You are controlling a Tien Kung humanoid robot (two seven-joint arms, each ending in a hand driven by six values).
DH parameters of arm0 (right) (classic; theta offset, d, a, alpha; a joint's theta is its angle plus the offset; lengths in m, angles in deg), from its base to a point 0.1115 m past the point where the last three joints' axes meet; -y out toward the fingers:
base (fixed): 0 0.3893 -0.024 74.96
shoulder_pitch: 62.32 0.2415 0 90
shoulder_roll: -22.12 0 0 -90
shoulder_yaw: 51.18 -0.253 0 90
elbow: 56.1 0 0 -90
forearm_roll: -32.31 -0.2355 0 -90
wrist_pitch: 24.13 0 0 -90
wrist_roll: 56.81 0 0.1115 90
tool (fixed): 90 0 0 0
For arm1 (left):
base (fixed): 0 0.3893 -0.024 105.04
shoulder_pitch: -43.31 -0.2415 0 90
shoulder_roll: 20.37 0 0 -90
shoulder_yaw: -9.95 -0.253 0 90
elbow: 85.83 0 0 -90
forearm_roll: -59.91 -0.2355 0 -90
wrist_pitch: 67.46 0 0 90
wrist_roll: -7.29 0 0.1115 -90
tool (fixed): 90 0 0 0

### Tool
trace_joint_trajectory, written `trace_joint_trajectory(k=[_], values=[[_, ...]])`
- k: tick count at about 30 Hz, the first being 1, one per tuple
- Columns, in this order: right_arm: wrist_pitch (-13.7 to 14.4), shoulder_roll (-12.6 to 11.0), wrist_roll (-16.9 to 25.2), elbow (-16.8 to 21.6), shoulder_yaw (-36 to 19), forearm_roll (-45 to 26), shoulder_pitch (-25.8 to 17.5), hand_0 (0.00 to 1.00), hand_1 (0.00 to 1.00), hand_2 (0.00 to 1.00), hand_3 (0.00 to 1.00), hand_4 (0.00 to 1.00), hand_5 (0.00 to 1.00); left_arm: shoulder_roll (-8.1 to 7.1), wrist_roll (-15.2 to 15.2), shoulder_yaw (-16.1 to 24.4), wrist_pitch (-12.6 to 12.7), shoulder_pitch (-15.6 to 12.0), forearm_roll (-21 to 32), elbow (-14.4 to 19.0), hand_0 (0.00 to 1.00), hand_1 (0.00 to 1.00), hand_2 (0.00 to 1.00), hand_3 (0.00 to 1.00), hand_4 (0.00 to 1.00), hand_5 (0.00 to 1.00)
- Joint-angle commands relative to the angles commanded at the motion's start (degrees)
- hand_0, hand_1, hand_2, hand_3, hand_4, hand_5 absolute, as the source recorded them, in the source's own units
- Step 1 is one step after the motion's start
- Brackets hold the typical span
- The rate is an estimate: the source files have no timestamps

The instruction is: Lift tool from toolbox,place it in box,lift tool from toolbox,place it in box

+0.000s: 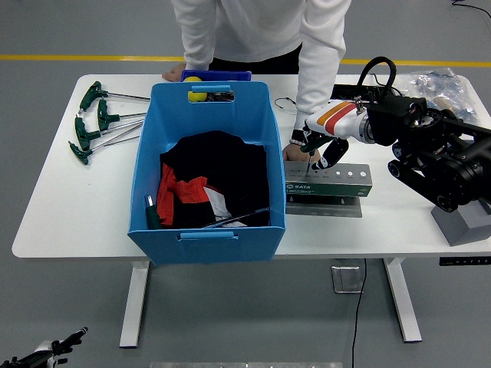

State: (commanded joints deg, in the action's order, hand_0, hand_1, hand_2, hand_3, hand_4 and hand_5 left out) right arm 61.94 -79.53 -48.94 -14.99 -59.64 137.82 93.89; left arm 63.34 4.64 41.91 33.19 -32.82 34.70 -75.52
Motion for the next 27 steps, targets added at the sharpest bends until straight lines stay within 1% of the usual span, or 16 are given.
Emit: trace_joint_trajectory(k=[2,3,8,9,14,15,20,21,26,27], values=[[0.0,0.2,0.0,0.1,0.2,-0.1,-0.1,0.791,0.551,0.574,0.468,0.877,0.405,0.00,0.0,-0.1,0.0,-0.1,-0.1,0.0,0.902,0.894,0.868,0.642,0.758,0.565],[0.1,0.3,0.0,0.1,0.2,-0.2,-0.1,0.791,0.569,0.609,0.536,0.910,0.422,-0.01,-0.1,-0.1,0.0,-0.1,-0.1,0.0,0.902,0.893,0.868,0.640,0.759,0.566],[0.2,0.8,-0.2,0.1,0.1,-0.1,0.0,0.791,0.569,0.609,0.536,0.910,0.422,-0.08,0.0,-0.6,0.0,-0.3,0.2,0.0,0.902,0.893,0.868,0.640,0.759,0.566],[0.1,0.9,-0.2,0.2,0.0,-0.1,0.0,0.791,0.570,0.616,0.558,0.904,0.406,-0.09,0.0,-0.6,0.0,-0.3,0.1,0.0,0.903,0.892,0.867,0.641,0.758,0.562],[-0.1,0.8,-0.2,0.7,0.1,-0.1,0.0,0.791,0.570,0.616,0.558,0.904,0.406,-0.14,0.0,-0.3,0.0,-0.5,-0.2,0.0,0.903,0.892,0.867,0.641,0.758,0.562],[-0.2,0.7,-0.3,0.8,0.2,-0.1,-0.1,0.791,0.564,0.607,0.507,0.865,0.367,-0.15,0.0,-0.3,0.0,-0.5,-0.1,0.0,0.901,0.892,0.866,0.640,0.758,0.562],[-0.9,0.4,-0.4,0.9,0.6,0.1,-0.1,0.791,0.564,0.607,0.507,0.865,0.367,-0.17,0.1,-0.5,-0.1,-0.5,0.1,0.0,0.901,0.892,0.866,0.640,0.758,0.562],[-1.0,0.3,-0.4,1.0,0.7,0.1,0.0,0.791,0.553,0.593,0.468,0.844,0.351,-0.18,0.1,-0.5,-0.1,-0.5,0.2,0.0,0.902,0.892,0.864,0.639,0.758,0.562],[-1.5,-0.1,-0.6,1.4,0.9,0.2,0.1,0.791,0.553,0.593,0.468,0.844,0.351,-0.20,0.1,0.0,0.0,-0.4,-0.1,0.0,0.902,0.892,0.864,0.639,0.758,0.562],[-1.6,-0.2,-0.6,1.5,0.9,0.2,0.2,0.790,0.542,0.574,0.444,0.833,0.347,-0.20,0.1,0.0,0.0,-0.4,-0.1,0.0,0.903,0.891,0.864,0.638,0.757,0.559]])
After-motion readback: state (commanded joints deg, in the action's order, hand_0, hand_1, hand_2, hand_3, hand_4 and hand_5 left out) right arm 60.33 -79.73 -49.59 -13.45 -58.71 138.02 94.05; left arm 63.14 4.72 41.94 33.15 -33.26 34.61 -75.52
